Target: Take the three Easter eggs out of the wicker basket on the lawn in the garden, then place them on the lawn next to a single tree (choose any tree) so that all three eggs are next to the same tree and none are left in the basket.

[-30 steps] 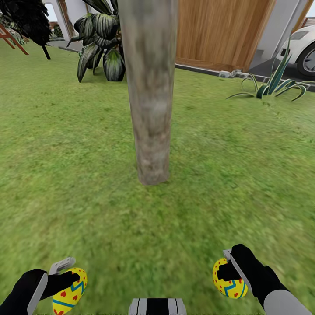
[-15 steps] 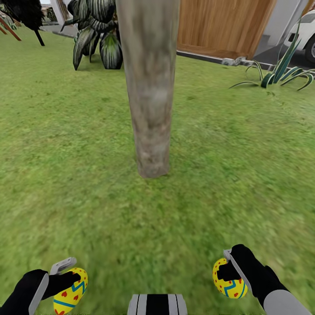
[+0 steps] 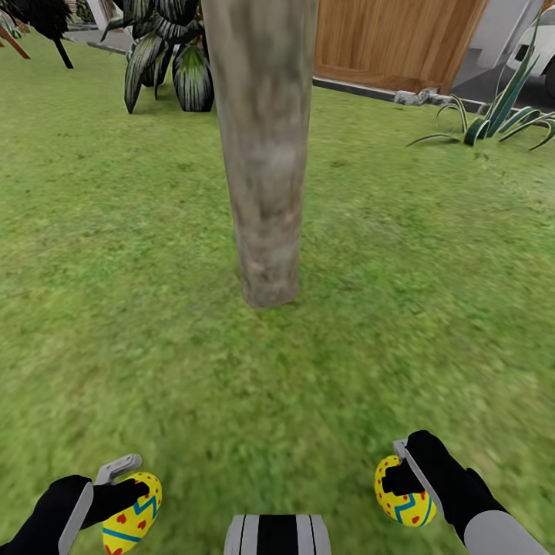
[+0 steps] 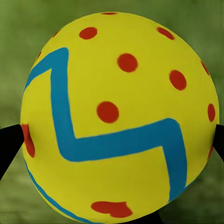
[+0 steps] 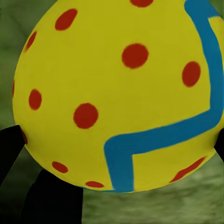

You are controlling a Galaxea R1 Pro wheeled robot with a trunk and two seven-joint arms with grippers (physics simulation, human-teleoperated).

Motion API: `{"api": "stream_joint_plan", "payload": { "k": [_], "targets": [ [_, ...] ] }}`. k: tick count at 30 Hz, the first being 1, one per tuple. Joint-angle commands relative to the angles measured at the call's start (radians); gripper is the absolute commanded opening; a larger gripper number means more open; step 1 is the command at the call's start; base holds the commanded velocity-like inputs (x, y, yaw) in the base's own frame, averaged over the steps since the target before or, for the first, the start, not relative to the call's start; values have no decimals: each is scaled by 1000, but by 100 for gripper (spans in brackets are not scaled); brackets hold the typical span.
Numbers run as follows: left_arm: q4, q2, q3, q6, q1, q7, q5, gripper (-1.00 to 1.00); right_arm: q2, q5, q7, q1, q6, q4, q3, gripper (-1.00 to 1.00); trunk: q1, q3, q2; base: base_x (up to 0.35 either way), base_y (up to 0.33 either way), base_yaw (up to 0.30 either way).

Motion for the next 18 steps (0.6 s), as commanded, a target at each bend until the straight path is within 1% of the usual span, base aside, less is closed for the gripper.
{"api": "stream_joint_plan", "payload": {
  "k": [1,5,6,18],
  "targets": [
    [-1,0,2,6,0,0,5,-100,-2,0,3,0,4,-1,3,-100,0,-1,0,0,0,0],
    [-2,1,3,6,0,0,7,-100,-3,1,2,0,3,-1,3,-100,0,-1,0,0,0,0],
    [-2,1,3,6,0,0,6,100,-3,0,1,0,2,-1,3,100,0,-1,0,0,0,0],
    [-1,1,8,4,0,0,7,100,-3,0,1,0,1,0,4,100,0,-1,0,0,0,0]
  ]
}}
